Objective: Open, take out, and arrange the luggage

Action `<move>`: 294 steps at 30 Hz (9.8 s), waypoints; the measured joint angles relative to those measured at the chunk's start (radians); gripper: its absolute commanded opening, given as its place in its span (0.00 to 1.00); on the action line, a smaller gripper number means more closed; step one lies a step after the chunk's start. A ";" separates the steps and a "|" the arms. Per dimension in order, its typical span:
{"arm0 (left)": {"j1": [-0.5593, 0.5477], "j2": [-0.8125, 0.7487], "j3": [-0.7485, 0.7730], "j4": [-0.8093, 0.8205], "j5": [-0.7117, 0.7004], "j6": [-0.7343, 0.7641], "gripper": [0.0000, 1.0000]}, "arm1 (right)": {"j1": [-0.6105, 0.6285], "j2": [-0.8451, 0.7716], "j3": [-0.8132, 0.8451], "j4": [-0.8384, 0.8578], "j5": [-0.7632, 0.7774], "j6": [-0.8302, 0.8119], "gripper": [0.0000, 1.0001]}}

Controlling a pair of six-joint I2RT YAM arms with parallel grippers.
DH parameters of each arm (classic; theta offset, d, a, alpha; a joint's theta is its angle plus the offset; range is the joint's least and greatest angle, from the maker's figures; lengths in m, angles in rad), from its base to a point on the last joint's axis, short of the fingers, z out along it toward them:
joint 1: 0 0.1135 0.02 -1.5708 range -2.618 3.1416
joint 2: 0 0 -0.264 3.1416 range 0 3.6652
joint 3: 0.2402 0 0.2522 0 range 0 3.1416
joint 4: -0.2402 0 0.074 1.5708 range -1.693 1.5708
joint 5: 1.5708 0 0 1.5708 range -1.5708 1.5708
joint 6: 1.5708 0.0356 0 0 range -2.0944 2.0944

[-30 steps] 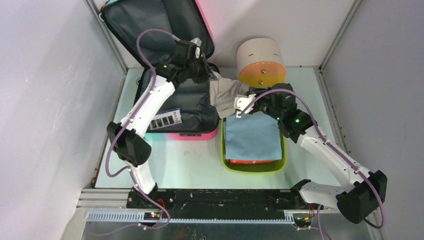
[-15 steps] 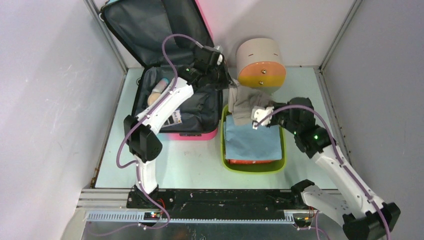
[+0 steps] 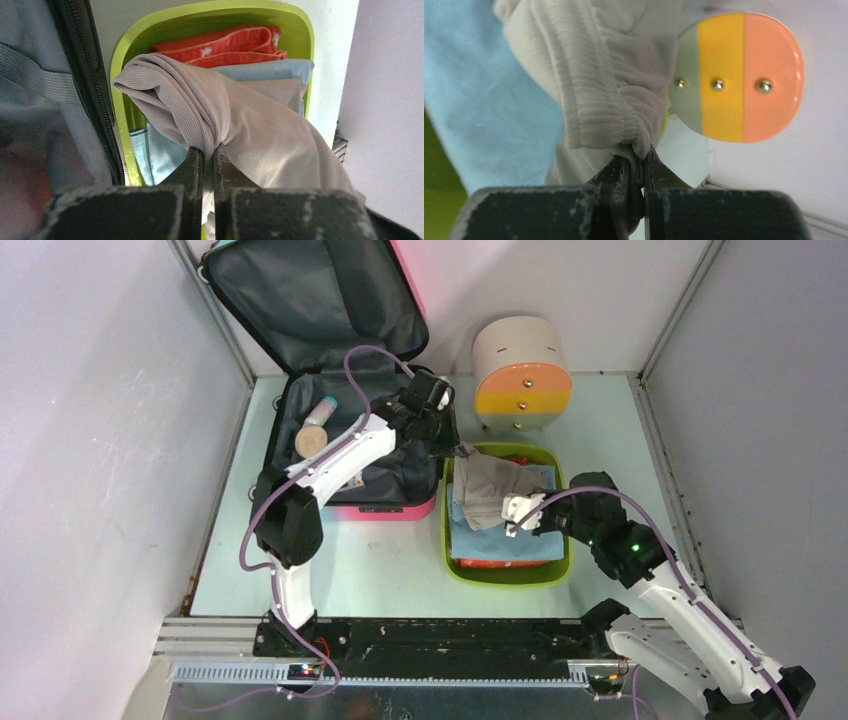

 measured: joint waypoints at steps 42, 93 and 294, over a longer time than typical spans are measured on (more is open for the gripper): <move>-0.523 -0.578 -0.982 0.921 -0.331 1.047 0.86 | -0.021 -0.090 -0.145 0.055 -0.187 0.425 0.00; -0.609 -0.559 -0.986 0.646 -0.266 1.305 0.13 | -0.129 -0.141 -0.053 0.146 -0.129 1.055 0.65; -0.084 -1.048 -0.967 0.249 -0.430 0.723 1.00 | 0.402 0.316 -0.012 -0.677 0.351 3.122 0.46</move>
